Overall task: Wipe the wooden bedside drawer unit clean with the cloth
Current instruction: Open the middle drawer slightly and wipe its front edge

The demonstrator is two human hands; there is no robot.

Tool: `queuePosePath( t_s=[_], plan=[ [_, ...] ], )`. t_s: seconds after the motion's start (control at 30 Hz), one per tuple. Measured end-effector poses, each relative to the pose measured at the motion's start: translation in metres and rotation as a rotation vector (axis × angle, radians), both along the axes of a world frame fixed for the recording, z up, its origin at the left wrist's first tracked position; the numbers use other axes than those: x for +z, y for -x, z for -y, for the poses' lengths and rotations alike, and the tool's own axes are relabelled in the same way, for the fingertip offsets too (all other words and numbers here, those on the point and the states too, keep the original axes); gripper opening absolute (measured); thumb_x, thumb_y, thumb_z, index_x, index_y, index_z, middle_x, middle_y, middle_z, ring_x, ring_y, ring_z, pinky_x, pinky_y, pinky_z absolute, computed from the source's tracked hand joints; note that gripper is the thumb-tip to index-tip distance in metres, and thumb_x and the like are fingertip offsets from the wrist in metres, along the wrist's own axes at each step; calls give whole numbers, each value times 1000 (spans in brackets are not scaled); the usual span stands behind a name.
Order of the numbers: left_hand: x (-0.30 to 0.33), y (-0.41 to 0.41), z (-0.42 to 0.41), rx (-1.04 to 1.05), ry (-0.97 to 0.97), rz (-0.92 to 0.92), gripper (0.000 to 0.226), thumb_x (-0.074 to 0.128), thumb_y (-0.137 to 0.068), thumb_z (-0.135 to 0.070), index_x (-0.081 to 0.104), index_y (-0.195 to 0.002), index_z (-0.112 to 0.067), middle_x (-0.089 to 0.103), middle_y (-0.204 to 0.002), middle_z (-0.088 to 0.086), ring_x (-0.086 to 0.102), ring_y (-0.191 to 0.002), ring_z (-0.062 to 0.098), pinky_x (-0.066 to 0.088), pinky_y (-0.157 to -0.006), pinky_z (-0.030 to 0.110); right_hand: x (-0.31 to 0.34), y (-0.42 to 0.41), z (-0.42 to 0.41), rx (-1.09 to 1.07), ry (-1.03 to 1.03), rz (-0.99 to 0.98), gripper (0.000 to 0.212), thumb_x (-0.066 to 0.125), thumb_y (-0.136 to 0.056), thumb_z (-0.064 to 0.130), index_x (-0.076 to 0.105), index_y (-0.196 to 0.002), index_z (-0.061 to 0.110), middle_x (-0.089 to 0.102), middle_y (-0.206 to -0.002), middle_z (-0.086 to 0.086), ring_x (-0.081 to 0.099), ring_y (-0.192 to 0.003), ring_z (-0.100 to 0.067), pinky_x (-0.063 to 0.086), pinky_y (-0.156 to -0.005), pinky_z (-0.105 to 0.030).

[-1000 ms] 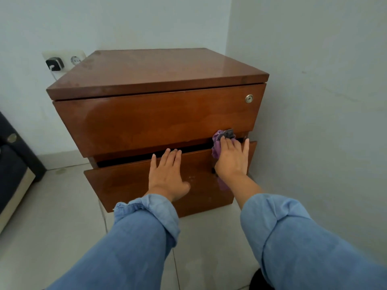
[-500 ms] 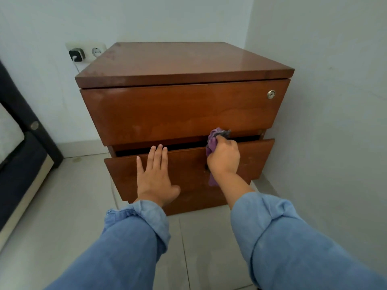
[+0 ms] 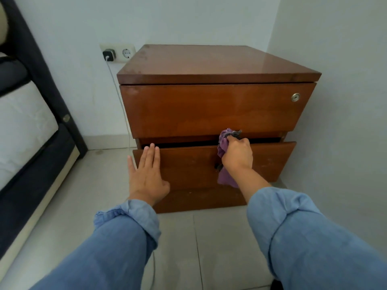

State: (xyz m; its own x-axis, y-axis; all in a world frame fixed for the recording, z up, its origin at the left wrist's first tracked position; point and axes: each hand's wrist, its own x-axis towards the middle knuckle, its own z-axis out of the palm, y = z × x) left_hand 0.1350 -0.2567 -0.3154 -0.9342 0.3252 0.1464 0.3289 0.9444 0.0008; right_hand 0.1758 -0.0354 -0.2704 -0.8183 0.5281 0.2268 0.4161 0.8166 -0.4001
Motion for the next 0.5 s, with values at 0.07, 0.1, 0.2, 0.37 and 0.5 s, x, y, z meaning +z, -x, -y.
queuePosePath(
  t_s=[0.07,0.1,0.2,0.37,0.5],
  plan=[
    [0,2,3,-29,-21,0,99,48,-80,-52,-10,-153,-17,-15,-161,1,-14,-148,17,-7,-118,52,-2,0,7,-46,-24,-9,34,58,-85,5,54,-119,10,58,-114,-14,49,-111,-31,47,-87,-38],
    [-1,3,4,-35,-36,-3,100,48,-79,-54,-10,-153,-17,-14,-162,1,-13,-148,17,-7,-118,52,-4,1,13,-54,-47,-17,35,58,-84,5,53,-119,10,60,-114,-13,48,-112,-30,47,-87,-38],
    [-5,5,5,-59,-118,7,102,52,-78,-54,-7,-153,-18,-12,-162,-1,-12,-148,17,-8,-116,50,-6,6,44,75,-93,-38,39,58,-84,6,52,-123,11,59,-119,-11,48,-113,-29,44,-89,-36],
    [-15,11,16,35,-458,-50,93,59,-78,-36,8,-153,-17,9,-162,2,7,-149,20,-4,-118,45,2,22,92,236,-138,-6,34,54,-91,9,53,-124,16,57,-118,-9,53,-108,-27,48,-86,-34],
    [-30,13,37,96,-1033,252,60,52,-89,-35,27,-143,-37,51,-136,-3,52,-119,23,41,-106,48,-1,27,95,212,-122,-6,34,55,-89,8,56,-123,16,59,-114,-10,51,-109,-28,49,-85,-36]
  ],
)
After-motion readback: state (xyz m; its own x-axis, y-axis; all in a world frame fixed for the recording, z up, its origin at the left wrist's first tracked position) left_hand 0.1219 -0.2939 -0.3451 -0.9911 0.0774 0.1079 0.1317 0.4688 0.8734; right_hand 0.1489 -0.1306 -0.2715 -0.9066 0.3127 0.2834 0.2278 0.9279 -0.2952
